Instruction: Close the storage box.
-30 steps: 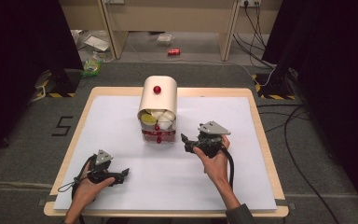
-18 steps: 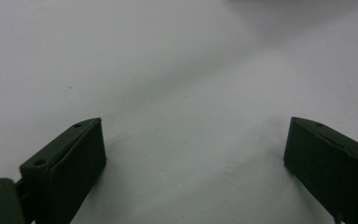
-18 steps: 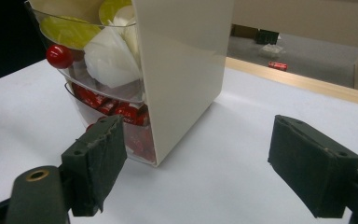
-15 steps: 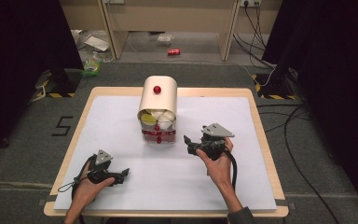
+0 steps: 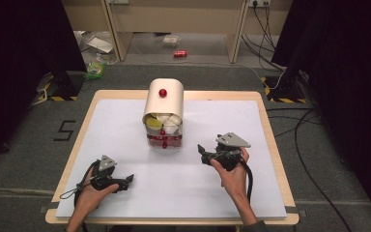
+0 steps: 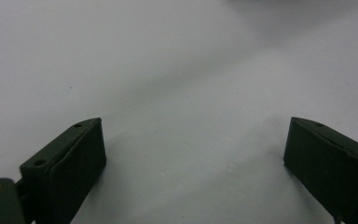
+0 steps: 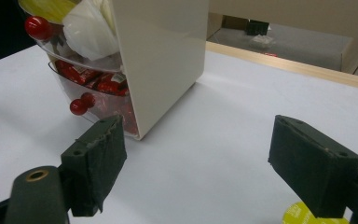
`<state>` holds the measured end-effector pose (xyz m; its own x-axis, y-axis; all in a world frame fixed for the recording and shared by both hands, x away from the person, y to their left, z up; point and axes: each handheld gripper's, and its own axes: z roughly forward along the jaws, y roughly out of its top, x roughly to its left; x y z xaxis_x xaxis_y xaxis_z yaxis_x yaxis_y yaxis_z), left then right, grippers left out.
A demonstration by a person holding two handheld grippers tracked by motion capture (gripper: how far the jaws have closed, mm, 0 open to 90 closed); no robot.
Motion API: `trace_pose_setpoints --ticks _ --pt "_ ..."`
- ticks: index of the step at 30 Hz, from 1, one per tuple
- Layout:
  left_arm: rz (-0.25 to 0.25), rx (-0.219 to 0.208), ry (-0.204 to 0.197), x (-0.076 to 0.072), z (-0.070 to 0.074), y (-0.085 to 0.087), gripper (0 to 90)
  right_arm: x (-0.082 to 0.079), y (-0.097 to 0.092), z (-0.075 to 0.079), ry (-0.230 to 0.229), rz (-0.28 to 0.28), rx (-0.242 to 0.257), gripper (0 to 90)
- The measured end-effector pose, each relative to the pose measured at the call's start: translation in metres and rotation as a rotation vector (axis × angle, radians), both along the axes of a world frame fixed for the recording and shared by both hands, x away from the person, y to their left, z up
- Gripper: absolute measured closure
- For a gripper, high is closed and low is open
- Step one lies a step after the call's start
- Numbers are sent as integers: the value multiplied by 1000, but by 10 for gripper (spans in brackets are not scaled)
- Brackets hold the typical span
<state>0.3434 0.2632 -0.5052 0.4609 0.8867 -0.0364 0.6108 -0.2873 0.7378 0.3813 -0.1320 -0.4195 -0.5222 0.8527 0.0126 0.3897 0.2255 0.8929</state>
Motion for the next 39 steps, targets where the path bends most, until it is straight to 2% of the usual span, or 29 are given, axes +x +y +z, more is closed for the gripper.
trace_pose_setpoints --ticks 14,39 --pt "0 0 0 0 0 0 48 -7 -20 -8 18 -32 -9 187" --pt "0 0 0 0 0 0 48 -17 -37 -13 24 -54 -13 186"
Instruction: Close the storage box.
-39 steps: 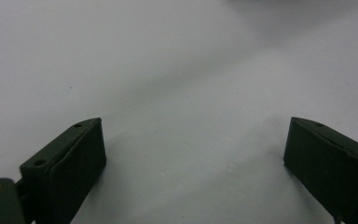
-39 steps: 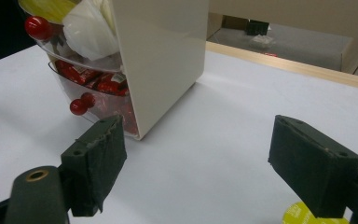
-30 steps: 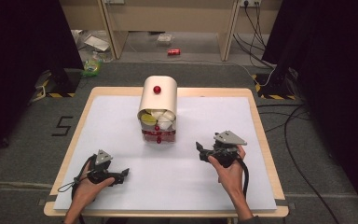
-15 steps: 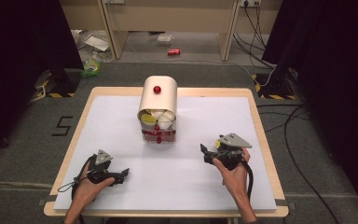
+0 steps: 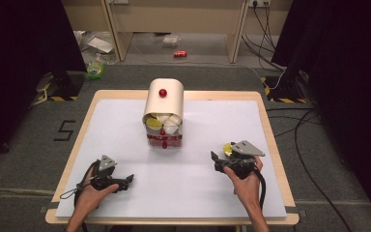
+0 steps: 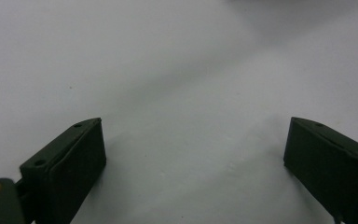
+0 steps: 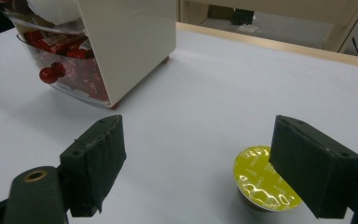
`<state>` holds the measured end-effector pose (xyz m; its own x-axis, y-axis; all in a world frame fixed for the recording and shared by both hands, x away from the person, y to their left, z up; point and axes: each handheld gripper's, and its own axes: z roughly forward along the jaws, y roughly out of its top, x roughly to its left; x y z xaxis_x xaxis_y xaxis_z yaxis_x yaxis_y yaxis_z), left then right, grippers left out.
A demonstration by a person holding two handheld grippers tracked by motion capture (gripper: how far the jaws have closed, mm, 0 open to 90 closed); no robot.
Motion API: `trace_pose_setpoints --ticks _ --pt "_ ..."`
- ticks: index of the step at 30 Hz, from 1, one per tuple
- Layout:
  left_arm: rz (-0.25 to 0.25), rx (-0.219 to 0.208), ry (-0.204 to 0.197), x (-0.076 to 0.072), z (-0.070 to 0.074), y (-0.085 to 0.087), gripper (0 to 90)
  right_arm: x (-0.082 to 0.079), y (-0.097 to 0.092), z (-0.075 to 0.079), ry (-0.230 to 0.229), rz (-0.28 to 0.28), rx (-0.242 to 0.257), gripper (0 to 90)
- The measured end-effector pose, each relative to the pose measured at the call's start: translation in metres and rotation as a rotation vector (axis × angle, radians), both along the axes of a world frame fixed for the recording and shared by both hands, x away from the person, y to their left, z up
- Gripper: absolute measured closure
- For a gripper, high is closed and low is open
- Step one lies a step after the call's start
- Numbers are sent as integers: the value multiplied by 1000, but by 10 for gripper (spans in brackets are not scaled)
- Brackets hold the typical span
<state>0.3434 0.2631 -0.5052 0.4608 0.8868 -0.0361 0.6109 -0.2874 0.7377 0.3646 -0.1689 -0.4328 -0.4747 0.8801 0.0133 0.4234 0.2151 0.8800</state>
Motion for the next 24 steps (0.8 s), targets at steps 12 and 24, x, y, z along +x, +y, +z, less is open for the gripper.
trace_pose_setpoints --ticks 12,24 --pt "0 1 0 0 0 0 48 -7 -9 -4 6 -14 1 186" --pt "0 1 0 0 0 0 48 -15 -20 -8 17 -29 0 186"
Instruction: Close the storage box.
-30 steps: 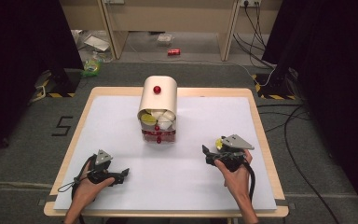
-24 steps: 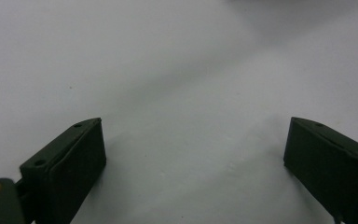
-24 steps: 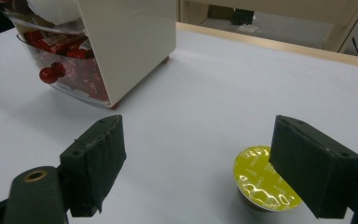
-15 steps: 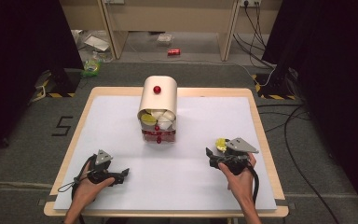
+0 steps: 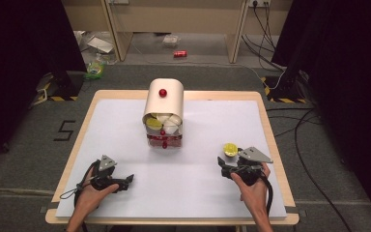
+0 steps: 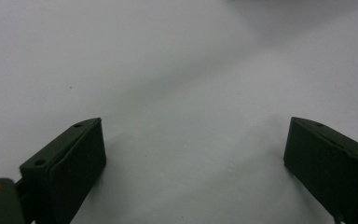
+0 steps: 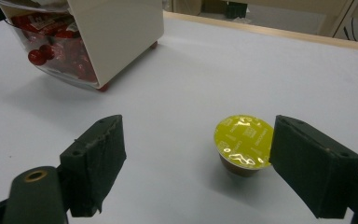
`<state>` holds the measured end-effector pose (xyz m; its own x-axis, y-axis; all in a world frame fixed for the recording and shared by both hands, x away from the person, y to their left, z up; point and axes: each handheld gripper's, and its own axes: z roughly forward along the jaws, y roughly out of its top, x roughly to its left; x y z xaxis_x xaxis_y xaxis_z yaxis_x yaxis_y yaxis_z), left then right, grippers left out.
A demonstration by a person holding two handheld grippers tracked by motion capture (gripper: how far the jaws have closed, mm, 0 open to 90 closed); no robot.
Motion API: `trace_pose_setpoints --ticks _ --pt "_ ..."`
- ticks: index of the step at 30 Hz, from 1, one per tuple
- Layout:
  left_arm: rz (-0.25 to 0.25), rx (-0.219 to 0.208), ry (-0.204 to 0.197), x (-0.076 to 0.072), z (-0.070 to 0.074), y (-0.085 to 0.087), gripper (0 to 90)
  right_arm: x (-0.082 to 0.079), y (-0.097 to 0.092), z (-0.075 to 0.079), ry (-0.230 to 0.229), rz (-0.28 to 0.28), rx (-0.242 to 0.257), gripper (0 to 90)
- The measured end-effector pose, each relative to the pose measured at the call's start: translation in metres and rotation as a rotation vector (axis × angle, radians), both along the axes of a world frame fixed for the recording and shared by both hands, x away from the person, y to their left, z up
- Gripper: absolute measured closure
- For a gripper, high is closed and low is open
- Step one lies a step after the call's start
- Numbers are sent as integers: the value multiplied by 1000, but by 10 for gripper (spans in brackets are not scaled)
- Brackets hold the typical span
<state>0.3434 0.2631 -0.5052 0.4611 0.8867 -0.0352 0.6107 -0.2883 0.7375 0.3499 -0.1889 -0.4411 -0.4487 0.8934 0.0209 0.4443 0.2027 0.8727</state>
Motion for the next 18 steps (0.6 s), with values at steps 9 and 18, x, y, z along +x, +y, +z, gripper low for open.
trace_pose_setpoints --ticks 9,18 --pt "0 0 0 0 0 0 48 -5 -12 -5 13 -27 5 185" --pt "0 1 0 0 0 0 48 -8 -23 -9 23 -45 2 184"
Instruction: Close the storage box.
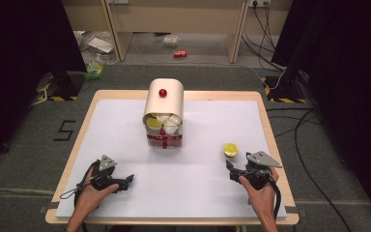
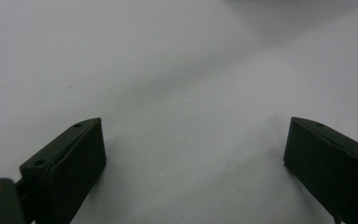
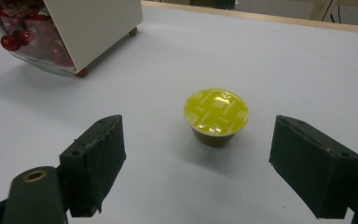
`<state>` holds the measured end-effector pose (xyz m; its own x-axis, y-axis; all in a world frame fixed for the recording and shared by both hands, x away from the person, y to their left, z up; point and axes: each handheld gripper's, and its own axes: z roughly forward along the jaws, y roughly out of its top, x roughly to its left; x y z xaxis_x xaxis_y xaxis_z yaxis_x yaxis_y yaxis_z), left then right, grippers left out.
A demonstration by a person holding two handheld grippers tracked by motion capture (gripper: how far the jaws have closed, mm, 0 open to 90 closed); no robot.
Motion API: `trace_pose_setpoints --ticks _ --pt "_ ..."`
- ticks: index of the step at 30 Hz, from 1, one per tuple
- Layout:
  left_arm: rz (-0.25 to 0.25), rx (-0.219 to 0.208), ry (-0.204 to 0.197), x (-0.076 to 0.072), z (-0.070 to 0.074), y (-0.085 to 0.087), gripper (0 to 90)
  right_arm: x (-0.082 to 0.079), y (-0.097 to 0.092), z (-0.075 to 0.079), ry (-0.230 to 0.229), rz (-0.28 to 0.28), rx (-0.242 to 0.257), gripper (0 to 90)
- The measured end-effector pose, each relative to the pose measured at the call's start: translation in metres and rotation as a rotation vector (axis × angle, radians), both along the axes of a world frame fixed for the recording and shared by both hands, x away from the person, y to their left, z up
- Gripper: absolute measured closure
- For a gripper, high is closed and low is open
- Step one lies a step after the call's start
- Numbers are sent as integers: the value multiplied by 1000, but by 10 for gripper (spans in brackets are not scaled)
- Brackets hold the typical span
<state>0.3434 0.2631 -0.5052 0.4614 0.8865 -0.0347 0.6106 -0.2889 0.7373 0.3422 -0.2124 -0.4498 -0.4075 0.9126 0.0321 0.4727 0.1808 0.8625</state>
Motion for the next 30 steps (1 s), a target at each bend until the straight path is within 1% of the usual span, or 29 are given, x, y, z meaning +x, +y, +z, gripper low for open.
trace_pose_setpoints --ticks 5,7,17,26,30 --pt "0 1 0 0 0 0 47 -2 -4 -3 14 -7 0 179" --pt "0 1 0 0 0 0 48 -2 -6 -4 19 -6 -8 173" --pt "0 1 0 0 0 0 47 -4 -12 -11 61 -11 -14 160" --pt "0 1 0 0 0 0 47 -6 -18 -13 75 -24 -19 157" --pt "1 0 -1 0 0 0 47 -6 -21 -16 88 -29 -23 156"
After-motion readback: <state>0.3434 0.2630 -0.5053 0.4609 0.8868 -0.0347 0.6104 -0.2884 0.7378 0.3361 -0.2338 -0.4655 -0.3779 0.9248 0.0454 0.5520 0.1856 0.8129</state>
